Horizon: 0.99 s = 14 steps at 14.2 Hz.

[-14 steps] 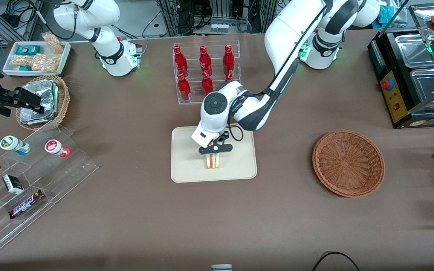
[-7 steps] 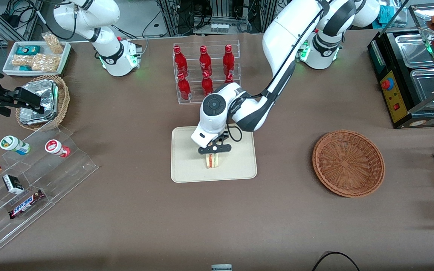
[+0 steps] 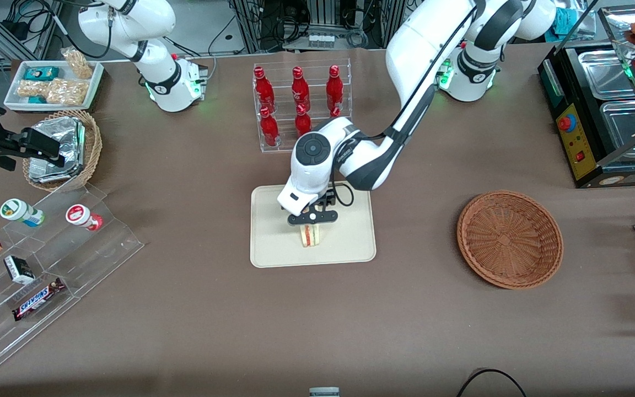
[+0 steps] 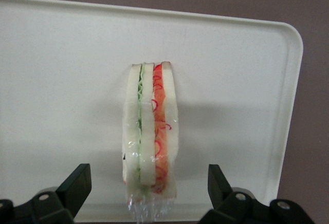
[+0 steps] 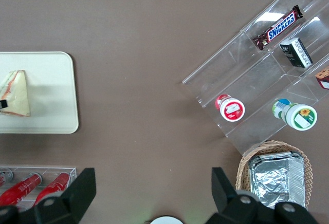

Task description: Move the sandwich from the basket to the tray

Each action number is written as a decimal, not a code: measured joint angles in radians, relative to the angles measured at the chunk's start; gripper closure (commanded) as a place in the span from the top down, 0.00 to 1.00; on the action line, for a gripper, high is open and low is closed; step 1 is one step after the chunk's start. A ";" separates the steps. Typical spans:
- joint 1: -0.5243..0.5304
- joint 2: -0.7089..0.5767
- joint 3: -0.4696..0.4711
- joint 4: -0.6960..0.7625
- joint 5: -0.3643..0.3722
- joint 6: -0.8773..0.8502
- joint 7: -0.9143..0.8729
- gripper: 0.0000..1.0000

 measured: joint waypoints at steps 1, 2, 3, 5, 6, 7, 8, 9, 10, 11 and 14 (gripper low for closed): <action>0.000 -0.033 0.006 0.003 0.000 -0.049 0.000 1.00; 0.001 -0.066 0.016 0.005 0.000 -0.101 -0.001 1.00; 0.001 -0.100 0.033 0.005 0.000 -0.162 -0.007 1.00; 0.003 -0.151 0.086 0.005 0.000 -0.294 -0.027 1.00; 0.012 -0.168 0.108 -0.002 0.000 -0.340 -0.027 1.00; 0.030 -0.184 0.120 -0.022 0.002 -0.363 -0.023 1.00; 0.058 -0.203 0.125 -0.053 0.004 -0.370 0.002 1.00; 0.097 -0.227 0.127 -0.089 0.004 -0.370 0.058 1.00; 0.140 -0.258 0.128 -0.127 0.004 -0.371 0.131 1.00; 0.185 -0.295 0.129 -0.164 0.004 -0.373 0.203 1.00; 0.317 -0.444 0.132 -0.281 0.004 -0.421 0.441 1.00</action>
